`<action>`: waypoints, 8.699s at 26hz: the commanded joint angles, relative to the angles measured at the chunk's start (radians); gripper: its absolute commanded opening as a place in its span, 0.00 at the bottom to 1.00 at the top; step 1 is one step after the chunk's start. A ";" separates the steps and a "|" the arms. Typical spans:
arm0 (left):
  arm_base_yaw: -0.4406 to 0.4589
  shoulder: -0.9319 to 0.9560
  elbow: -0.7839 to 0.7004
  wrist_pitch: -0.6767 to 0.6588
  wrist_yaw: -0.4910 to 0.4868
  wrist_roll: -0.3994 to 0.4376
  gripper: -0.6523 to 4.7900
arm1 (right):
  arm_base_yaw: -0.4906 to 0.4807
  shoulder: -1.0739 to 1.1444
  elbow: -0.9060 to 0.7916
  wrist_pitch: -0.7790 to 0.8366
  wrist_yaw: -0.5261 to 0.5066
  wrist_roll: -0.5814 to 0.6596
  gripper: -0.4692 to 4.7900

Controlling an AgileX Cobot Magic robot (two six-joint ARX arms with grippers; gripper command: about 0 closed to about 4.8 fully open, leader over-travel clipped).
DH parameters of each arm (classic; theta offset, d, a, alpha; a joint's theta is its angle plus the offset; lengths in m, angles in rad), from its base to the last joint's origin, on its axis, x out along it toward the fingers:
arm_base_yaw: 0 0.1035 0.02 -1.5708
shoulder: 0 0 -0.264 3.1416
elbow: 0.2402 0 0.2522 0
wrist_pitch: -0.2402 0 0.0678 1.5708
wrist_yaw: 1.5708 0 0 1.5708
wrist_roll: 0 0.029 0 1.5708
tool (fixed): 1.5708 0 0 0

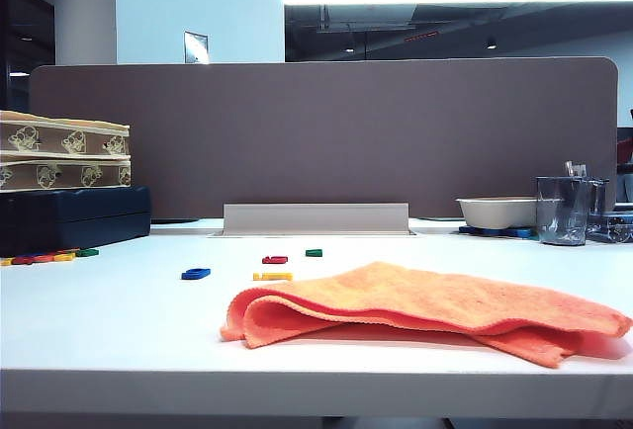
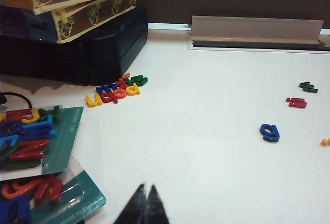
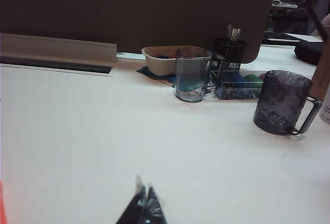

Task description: Use an orange cloth to wipe the letter magnets on the table away for a distance.

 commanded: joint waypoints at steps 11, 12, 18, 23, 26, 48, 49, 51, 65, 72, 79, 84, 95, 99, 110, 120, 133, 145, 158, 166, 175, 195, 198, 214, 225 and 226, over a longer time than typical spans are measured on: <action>0.000 0.000 0.003 0.007 0.003 -0.004 0.11 | 0.000 -0.004 -0.008 0.010 0.001 0.001 0.08; 0.000 0.000 0.003 0.007 0.003 -0.004 0.11 | 0.000 -0.004 -0.008 0.010 0.001 0.001 0.08; 0.000 0.000 0.009 0.163 0.043 -0.014 0.12 | 0.000 -0.004 -0.008 0.010 0.001 0.001 0.08; 0.000 0.000 0.069 0.156 0.102 -0.014 0.27 | 0.000 -0.004 -0.008 0.010 0.001 0.001 0.08; 0.000 0.000 0.101 0.156 0.140 -0.014 0.27 | 0.000 -0.004 -0.008 0.010 0.001 0.001 0.08; -0.071 0.486 0.406 0.218 0.508 0.151 0.29 | 0.000 -0.004 -0.008 0.010 0.001 0.001 0.08; -0.099 0.522 0.413 0.224 0.511 0.167 0.29 | 0.000 -0.004 -0.008 0.010 0.001 0.001 0.08; -0.161 0.585 0.423 0.225 0.506 0.203 0.33 | 0.000 -0.004 -0.008 0.010 0.001 0.001 0.08; -0.514 1.040 0.489 0.394 0.372 0.264 0.54 | 0.000 -0.004 -0.008 0.010 0.000 0.001 0.08; -0.596 1.386 0.669 0.441 0.374 0.263 0.60 | -0.001 -0.004 -0.008 0.010 0.001 0.001 0.08; -0.629 1.523 0.749 0.443 0.377 0.263 0.69 | 0.000 -0.004 -0.008 0.010 0.001 0.001 0.08; -0.640 1.579 0.755 0.479 0.378 0.263 0.69 | 0.000 -0.004 -0.008 0.010 0.001 0.001 0.08; -0.652 1.713 0.771 0.494 0.380 0.263 0.72 | 0.000 -0.004 -0.008 0.010 0.001 0.001 0.08; -0.680 1.777 0.820 0.491 0.376 0.263 0.76 | 0.000 -0.004 -0.008 0.010 0.001 0.001 0.08; -0.724 1.902 0.961 0.387 0.351 0.251 0.88 | 0.000 -0.004 -0.008 0.010 0.001 0.001 0.08; -0.723 1.906 0.961 0.372 0.351 0.252 0.69 | 0.000 -0.004 -0.008 0.010 0.001 0.001 0.08; -0.723 1.904 0.985 0.426 0.305 0.251 0.20 | 0.000 -0.004 -0.008 0.010 0.001 0.001 0.08; -0.719 1.904 1.145 0.425 0.143 0.256 0.14 | 0.000 -0.004 -0.008 0.010 0.001 0.001 0.08; -0.644 1.928 1.152 0.309 0.081 0.252 0.11 | 0.000 -0.004 -0.008 0.010 0.001 0.001 0.08; -0.569 1.945 1.152 0.266 0.015 0.255 0.11 | 0.000 -0.004 -0.008 0.010 0.001 0.001 0.08; -0.442 1.958 1.152 0.185 -0.037 0.255 0.11 | 0.000 -0.004 -0.008 0.010 0.001 0.001 0.08; -0.026 1.958 1.152 0.215 -0.020 0.263 0.11 | 0.000 -0.004 -0.008 0.010 0.001 0.001 0.08; 0.030 1.958 1.152 0.215 -0.020 0.262 0.11 | 0.000 -0.004 -0.008 0.009 0.001 0.001 0.08; -0.264 1.852 1.250 0.377 0.082 0.157 0.11 | 0.000 -0.004 -0.008 0.009 0.001 0.001 0.08; -0.404 2.043 1.466 0.479 0.082 0.044 0.11 | 0.000 -0.004 -0.008 0.010 0.001 0.001 0.08; -0.413 2.078 1.468 0.548 0.082 0.026 0.11 | 0.000 -0.004 -0.008 0.009 0.001 0.001 0.08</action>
